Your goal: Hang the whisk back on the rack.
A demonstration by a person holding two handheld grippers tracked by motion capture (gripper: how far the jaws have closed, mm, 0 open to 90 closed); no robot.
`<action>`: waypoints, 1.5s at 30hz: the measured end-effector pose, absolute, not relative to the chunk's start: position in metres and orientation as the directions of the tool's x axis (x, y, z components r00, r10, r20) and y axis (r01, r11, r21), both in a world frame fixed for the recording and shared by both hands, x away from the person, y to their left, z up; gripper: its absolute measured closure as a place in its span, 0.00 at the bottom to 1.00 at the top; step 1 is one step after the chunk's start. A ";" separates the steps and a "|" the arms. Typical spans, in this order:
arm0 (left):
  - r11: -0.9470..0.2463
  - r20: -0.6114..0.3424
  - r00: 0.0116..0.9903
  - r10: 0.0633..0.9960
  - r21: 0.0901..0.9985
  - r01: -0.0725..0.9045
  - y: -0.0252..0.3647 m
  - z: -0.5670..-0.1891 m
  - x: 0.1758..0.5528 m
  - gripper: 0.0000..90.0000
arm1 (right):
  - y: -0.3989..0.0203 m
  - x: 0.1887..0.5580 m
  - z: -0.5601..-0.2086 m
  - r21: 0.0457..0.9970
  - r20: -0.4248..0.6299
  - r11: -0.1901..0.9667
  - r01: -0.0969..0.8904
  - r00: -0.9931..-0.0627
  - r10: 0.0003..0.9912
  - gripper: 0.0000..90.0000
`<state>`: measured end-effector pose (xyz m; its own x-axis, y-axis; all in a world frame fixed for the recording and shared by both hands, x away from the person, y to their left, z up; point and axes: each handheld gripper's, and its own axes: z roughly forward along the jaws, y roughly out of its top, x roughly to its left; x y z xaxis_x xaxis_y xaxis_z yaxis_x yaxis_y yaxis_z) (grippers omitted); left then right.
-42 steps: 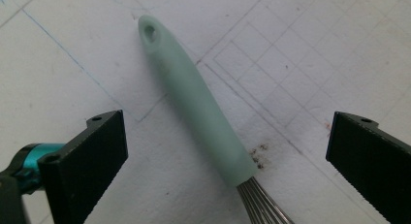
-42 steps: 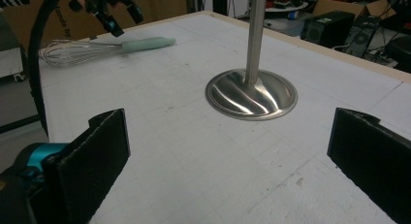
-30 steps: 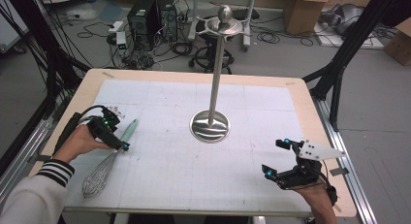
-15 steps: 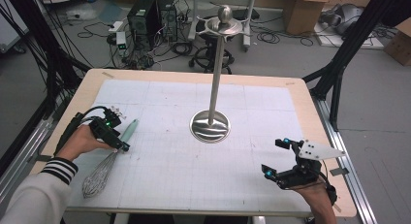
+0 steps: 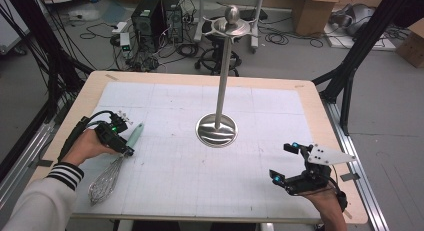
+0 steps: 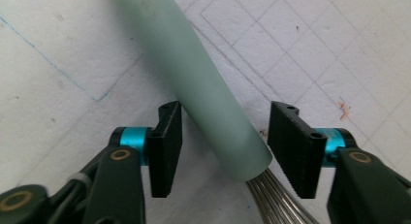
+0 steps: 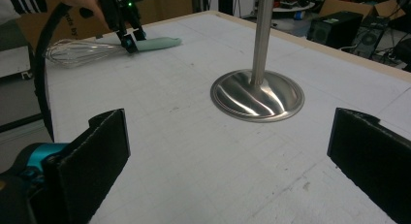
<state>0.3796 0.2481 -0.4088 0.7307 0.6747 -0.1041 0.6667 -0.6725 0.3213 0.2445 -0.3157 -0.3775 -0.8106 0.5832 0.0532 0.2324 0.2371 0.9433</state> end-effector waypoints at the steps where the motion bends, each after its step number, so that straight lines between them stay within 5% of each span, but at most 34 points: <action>1: -0.674 -0.103 0.730 0.675 0.317 0.668 0.248 -0.409 0.380 0.55 | -0.316 0.245 -0.378 0.943 0.054 0.236 0.234 -0.810 0.584 0.01; 21: -0.672 -0.122 0.721 0.682 0.284 0.684 0.237 -0.406 0.378 0.72 | -0.314 0.245 -0.377 0.942 0.054 0.241 0.235 -0.811 0.583 0.00; 32: -0.745 -0.054 0.784 0.618 0.278 0.607 0.230 -0.402 0.373 0.77 | -0.315 0.245 -0.377 0.942 0.054 0.239 0.234 -0.811 0.582 0.01; 45: -0.786 -0.039 0.881 0.472 0.433 0.441 0.226 -0.372 0.359 0.77 | -0.316 0.244 -0.376 0.944 0.050 0.237 0.230 -0.809 0.585 0.01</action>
<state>0.3586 0.2261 -0.3720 0.8805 0.4723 -0.0392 0.4411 -0.7863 0.4326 0.2442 -0.3161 -0.3763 -0.8092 0.5853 0.0504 0.2302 0.2370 0.9438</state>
